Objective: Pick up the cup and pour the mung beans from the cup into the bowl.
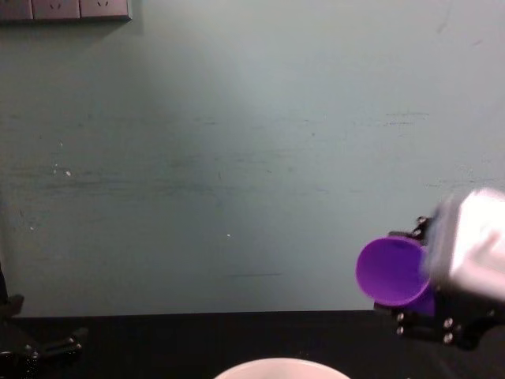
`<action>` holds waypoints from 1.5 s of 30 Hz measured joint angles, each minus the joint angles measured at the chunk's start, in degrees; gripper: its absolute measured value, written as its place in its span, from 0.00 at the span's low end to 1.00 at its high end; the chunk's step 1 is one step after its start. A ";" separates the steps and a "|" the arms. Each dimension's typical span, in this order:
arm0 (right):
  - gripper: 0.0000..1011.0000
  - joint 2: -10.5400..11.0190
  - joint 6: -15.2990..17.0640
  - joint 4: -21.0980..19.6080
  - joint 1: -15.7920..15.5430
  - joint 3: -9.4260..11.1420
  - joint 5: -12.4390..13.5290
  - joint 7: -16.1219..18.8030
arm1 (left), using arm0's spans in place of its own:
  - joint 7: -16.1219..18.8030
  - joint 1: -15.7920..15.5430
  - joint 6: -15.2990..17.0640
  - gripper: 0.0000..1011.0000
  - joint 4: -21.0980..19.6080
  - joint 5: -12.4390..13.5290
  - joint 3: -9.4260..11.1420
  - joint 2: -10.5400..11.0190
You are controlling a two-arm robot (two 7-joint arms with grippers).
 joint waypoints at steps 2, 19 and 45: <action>0.71 -1.01 -2.63 1.66 -0.59 2.36 6.09 0.13 | 0.00 0.00 0.00 0.99 0.00 0.00 0.00 0.00; 0.71 -8.95 -11.47 15.35 -0.38 11.06 39.28 8.98 | 0.00 -0.01 0.00 0.99 0.00 0.00 0.00 0.00; 0.71 -14.43 -9.83 32.44 4.43 11.31 56.67 14.63 | 0.00 0.00 0.00 0.99 0.00 0.00 0.00 0.00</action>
